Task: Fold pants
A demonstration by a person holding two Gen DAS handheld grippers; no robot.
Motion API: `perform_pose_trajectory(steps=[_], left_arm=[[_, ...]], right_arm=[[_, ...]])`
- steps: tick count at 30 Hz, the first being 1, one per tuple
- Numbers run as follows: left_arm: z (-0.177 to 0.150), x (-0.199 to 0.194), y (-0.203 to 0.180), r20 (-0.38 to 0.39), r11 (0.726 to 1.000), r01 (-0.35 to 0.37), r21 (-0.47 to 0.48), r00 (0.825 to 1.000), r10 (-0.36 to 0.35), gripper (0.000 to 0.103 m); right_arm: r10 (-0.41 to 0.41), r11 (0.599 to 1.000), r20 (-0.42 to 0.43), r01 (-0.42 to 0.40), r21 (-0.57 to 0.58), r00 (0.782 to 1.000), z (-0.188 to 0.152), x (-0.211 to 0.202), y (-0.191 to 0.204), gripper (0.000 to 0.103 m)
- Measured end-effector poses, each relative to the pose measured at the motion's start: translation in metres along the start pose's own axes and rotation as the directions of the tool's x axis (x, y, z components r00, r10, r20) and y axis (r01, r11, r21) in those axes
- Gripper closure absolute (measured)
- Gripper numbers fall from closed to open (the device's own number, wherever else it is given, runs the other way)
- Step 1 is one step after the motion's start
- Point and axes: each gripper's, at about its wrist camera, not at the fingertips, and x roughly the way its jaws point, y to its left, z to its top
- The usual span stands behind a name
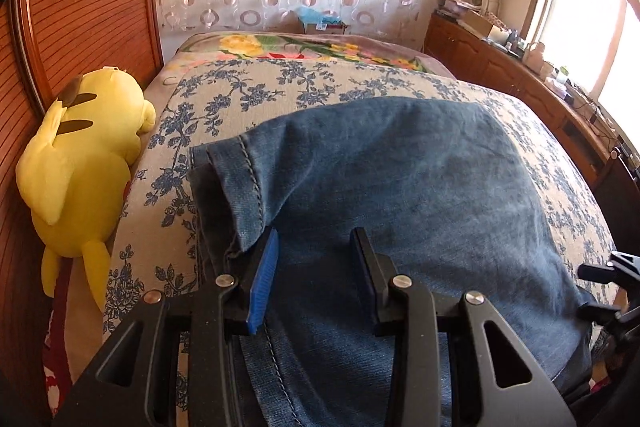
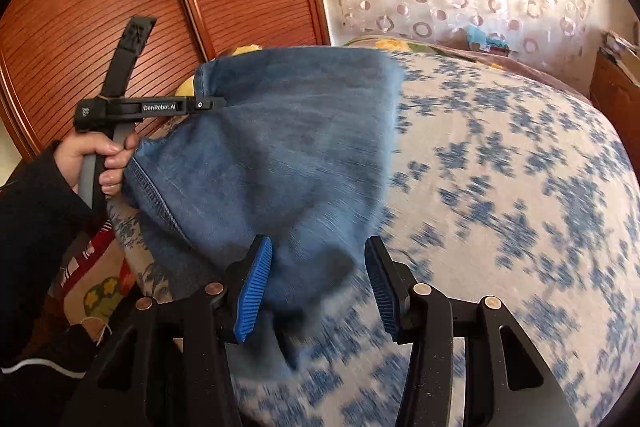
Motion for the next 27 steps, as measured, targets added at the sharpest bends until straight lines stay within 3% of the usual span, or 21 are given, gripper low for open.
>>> perform_pose_trajectory(steps=[8,15,22,24,27], left_arm=[[-0.003,-0.001,0.001,0.016,1.000,0.005,-0.003,1.000,-0.005,0.065],[-0.002,-0.001,0.000,0.021,1.000,-0.004,0.006,1.000,0.004,0.065],[-0.002,0.000,-0.001,0.024,1.000,-0.006,0.007,1.000,0.006,0.065],[-0.002,0.000,-0.001,0.024,1.000,-0.007,0.008,1.000,0.007,0.065],[-0.003,0.000,-0.001,0.025,1.000,-0.008,0.009,1.000,0.007,0.065]], right_arm=[[-0.037,0.999,-0.036,0.036,-0.010,0.999,-0.026,-0.036,-0.003,0.053],[-0.018,0.999,-0.053,0.016,-0.033,0.998,-0.023,-0.023,0.010,0.053],[-0.041,0.998,-0.016,0.041,-0.046,0.999,-0.008,-0.006,0.020,0.053],[-0.062,0.997,-0.003,0.062,-0.046,0.998,-0.005,0.001,0.021,0.061],[-0.075,0.997,0.020,0.076,-0.034,0.997,-0.004,0.001,0.022,0.085]])
